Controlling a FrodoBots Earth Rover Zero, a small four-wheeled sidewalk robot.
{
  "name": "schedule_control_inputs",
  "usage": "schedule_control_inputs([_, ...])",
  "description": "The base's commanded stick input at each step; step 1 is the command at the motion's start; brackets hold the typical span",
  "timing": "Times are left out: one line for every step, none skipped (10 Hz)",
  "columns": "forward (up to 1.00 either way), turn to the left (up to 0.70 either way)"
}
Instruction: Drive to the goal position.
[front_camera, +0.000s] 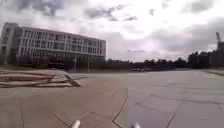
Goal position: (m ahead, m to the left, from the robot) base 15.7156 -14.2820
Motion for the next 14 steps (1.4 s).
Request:
schedule_control_inputs([1.00,0.00])
schedule_control_inputs([1.00,0.00])
schedule_control_inputs([1.00,-0.06])
schedule_control_inputs([1.00,-0.19])
schedule_control_inputs([1.00,-0.33])
schedule_control_inputs([1.00,-0.20])
schedule_control_inputs([1.00,0.00])
schedule_control_inputs([1.00,-0.01])
schedule_control_inputs([1.00,-0.11])
schedule_control_inputs([1.00,-0.26])
schedule_control_inputs([1.00,-0.09])
schedule_control_inputs([1.00,0.00])
schedule_control_inputs([1.00,0.00])
schedule_control_inputs([1.00,-0.31])
